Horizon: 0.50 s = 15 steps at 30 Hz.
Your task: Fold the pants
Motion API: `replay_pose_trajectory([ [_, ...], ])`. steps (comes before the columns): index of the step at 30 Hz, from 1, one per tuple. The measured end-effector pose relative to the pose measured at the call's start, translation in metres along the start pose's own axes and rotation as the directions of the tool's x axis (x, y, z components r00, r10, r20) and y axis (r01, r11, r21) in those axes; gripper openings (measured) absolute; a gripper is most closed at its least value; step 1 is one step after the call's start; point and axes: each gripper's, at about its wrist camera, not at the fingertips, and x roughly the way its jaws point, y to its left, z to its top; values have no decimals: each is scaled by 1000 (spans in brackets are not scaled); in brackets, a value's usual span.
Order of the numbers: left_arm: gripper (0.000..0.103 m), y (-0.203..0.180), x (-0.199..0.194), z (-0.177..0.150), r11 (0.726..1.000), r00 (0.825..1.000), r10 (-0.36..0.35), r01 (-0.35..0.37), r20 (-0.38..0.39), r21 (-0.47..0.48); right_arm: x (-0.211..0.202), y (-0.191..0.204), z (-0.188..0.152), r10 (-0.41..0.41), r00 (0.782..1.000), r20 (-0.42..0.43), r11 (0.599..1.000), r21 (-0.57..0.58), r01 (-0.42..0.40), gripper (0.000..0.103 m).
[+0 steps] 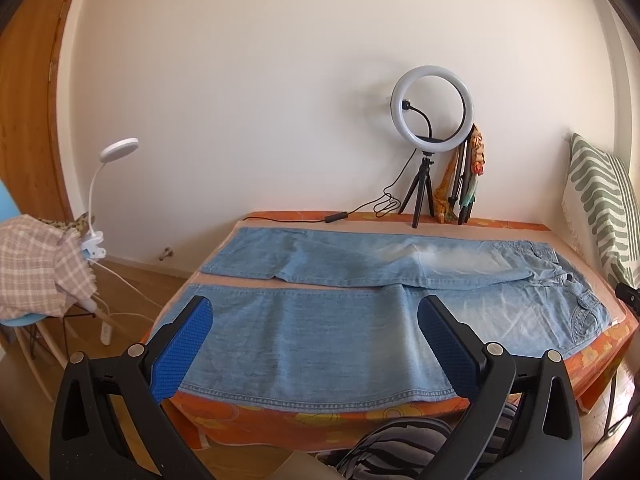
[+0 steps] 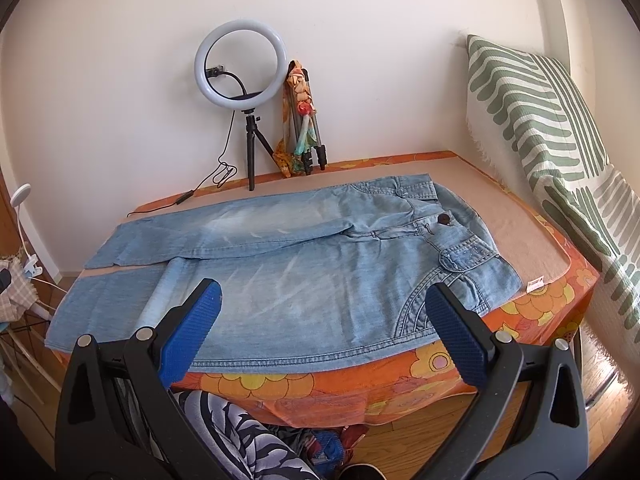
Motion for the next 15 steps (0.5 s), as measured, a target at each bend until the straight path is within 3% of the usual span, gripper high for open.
replay_pose_trajectory([
  [15,102,-1,0,2,1000,1000,-4,4,-3,0,1,1,0,16,1000,-6,1000,9,-16,103],
])
